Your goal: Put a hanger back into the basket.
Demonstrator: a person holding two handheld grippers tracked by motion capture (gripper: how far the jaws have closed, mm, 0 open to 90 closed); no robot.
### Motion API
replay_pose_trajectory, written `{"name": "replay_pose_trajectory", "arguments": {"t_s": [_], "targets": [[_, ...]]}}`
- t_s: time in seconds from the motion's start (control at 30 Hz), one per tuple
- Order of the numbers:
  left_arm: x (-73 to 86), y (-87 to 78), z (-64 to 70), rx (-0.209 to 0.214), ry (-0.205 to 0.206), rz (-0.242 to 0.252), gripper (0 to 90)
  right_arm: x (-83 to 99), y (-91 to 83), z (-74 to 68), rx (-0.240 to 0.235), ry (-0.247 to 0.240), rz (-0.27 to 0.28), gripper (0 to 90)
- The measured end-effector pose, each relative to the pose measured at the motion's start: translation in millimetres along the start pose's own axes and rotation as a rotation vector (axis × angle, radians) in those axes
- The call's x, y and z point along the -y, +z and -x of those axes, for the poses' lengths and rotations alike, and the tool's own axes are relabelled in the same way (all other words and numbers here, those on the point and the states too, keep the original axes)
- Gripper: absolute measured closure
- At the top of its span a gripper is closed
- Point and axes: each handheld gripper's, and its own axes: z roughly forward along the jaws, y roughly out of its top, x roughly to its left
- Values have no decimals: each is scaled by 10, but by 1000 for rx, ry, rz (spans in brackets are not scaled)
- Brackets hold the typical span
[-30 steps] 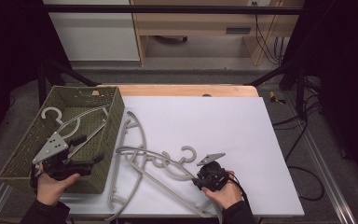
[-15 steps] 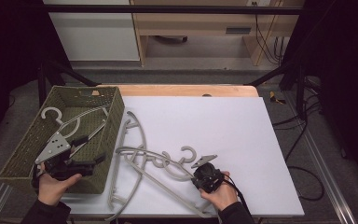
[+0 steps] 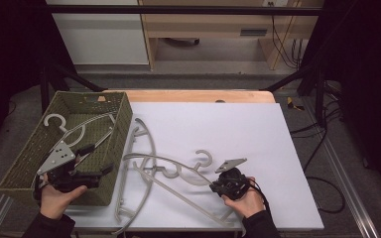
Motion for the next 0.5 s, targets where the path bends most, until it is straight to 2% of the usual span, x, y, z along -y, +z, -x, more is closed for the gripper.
{"name": "replay_pose_trajectory", "arguments": {"t_s": [0.07, 0.1, 0.13, 0.2, 0.23, 0.37, 0.5], "targets": [[-7, 1, 12, 7, 2, -2, 106, 5, -52, 14, -9, -18, 3, 823], [-13, 1, 22, 14, 3, -3, 106, 10, -76, 32, -23, -50, 13, 823], [-26, 5, 47, 29, 7, -8, 106, 6, -108, 21, -23, -49, 10, 823], [-44, 15, 81, 46, 17, -23, 107, 10, -142, 34, -39, -93, 21, 823], [-44, 15, 81, 46, 17, -23, 108, 10, -142, 34, -39, -93, 21, 823], [-96, 48, 205, 97, 51, -74, 111, 2, -219, 14, -67, -148, 14, 822], [-122, 116, 332, 145, 80, -143, 124, 3, -253, -20, -117, -196, 14, 822]]}}
